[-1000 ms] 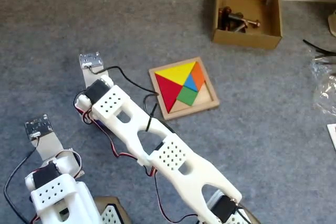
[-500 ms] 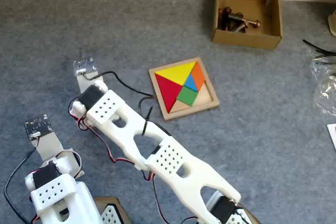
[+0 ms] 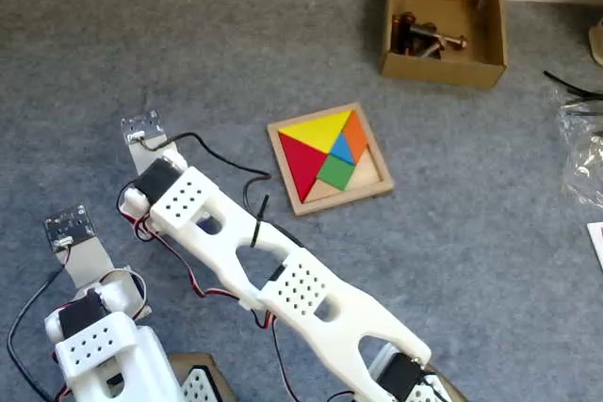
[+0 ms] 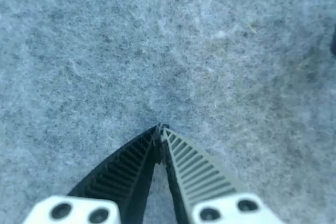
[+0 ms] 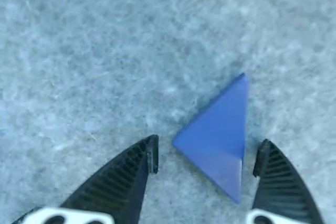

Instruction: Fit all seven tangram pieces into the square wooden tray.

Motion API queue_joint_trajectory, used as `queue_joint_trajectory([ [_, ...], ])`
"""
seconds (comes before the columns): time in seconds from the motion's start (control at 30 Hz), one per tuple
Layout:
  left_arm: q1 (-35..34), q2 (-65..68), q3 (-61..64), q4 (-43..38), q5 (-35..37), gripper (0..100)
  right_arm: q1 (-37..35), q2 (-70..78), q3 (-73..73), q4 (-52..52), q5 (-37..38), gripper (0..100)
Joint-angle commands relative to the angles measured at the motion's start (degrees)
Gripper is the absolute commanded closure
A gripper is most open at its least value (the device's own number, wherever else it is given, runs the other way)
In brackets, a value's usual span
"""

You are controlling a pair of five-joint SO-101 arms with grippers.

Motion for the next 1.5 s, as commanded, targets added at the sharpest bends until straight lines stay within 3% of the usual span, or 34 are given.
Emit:
queue_joint_trajectory([
  [0.0,-0.92,-0.22,-0.04,0.62,0.53,100,-0.57,-1.01,-3.03,0.13,1.23,72.0],
  [0.2,-0.92,-0.22,-0.04,0.62,0.53,100,-0.57,-1.01,-3.03,0.13,1.23,80.8],
  [0.8,-0.92,-0.22,-0.04,0.62,0.53,100,-0.31,-1.01,-3.30,0.57,1.23,81.1],
  [1.17,-0.92,-0.22,-0.04,0.62,0.53,100,6.90,-1.10,-3.03,2.59,1.67,81.1],
  [1.47,-0.92,-0.22,-0.04,0.62,0.53,100,8.40,-1.10,-3.38,9.19,6.68,81.1],
])
